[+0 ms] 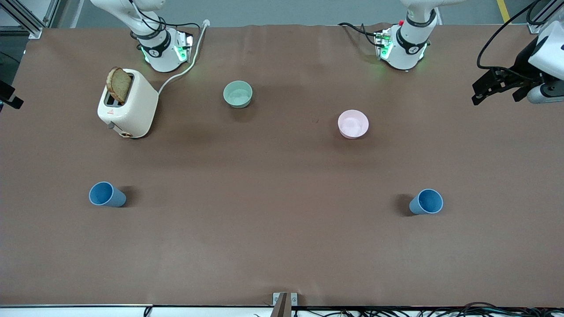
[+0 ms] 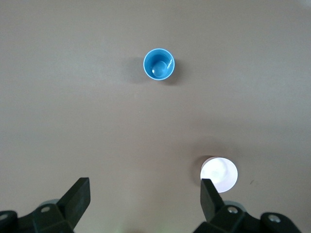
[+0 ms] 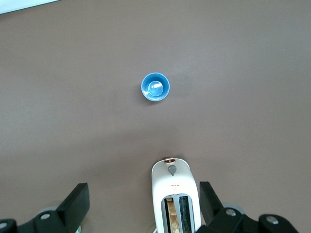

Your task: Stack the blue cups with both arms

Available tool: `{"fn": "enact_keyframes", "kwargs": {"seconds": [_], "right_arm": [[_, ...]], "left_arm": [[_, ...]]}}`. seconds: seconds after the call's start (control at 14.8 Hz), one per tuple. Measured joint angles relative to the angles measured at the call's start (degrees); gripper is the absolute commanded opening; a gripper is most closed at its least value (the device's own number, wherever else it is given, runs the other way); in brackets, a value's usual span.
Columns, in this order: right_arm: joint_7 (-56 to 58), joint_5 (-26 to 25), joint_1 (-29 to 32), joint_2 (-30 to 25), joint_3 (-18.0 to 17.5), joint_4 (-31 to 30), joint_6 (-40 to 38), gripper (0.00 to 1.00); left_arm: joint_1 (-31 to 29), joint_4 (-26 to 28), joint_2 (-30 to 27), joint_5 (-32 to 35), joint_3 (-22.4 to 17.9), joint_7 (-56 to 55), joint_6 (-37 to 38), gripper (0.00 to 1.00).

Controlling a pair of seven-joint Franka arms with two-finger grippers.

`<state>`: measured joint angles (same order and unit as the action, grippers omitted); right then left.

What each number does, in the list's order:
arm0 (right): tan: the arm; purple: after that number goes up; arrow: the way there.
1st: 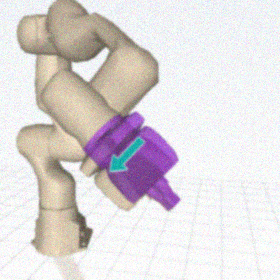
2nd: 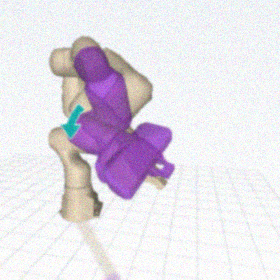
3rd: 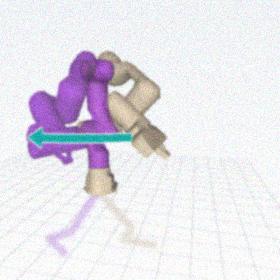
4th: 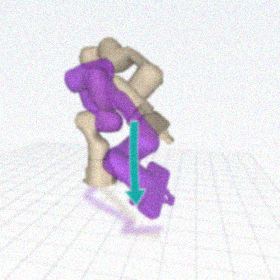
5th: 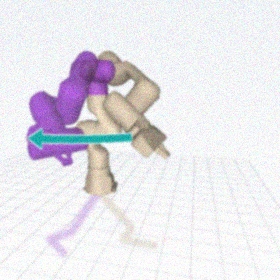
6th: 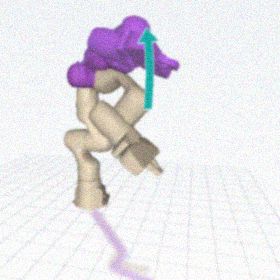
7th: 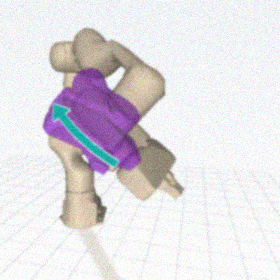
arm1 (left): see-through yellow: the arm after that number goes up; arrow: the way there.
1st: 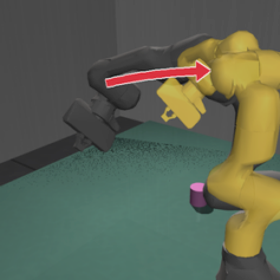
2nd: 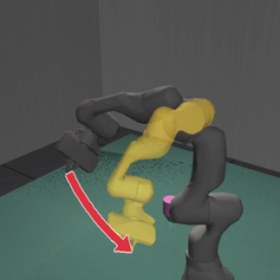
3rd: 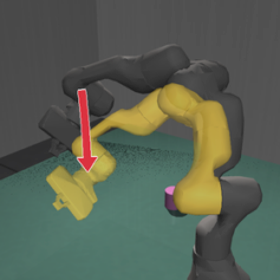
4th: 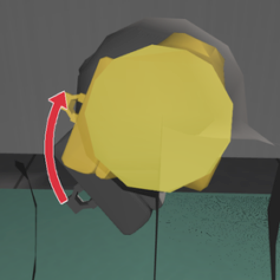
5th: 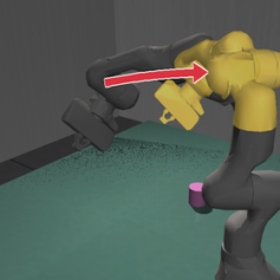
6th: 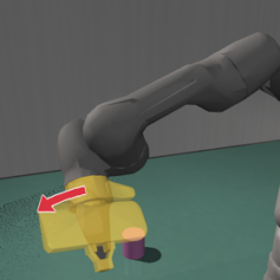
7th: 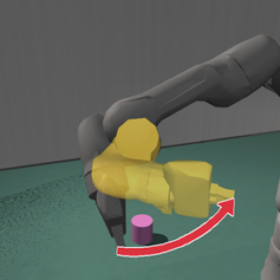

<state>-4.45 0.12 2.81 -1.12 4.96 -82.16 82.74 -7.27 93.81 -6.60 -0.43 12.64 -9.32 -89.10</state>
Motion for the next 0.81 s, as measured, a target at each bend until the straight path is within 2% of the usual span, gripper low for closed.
{"fn": "enact_keyframes", "kwargs": {"seconds": [0.61, 0.81], "right_arm": [[0.0, 0.0, -0.08, 0.03, 0.0, 0.0, -0.21, 1.0], [0.0, 0.0, -0.08, 0.24, 0.01, 0.0, -0.22, 1.0]], "left_arm": [[-0.73, -0.97, 0.39, 0.0, -0.89, 0.17, -0.21, 1.0], [-1.19, -0.87, 2.66, 0.0, -0.92, 0.15, -3.15, 1.0]]}}
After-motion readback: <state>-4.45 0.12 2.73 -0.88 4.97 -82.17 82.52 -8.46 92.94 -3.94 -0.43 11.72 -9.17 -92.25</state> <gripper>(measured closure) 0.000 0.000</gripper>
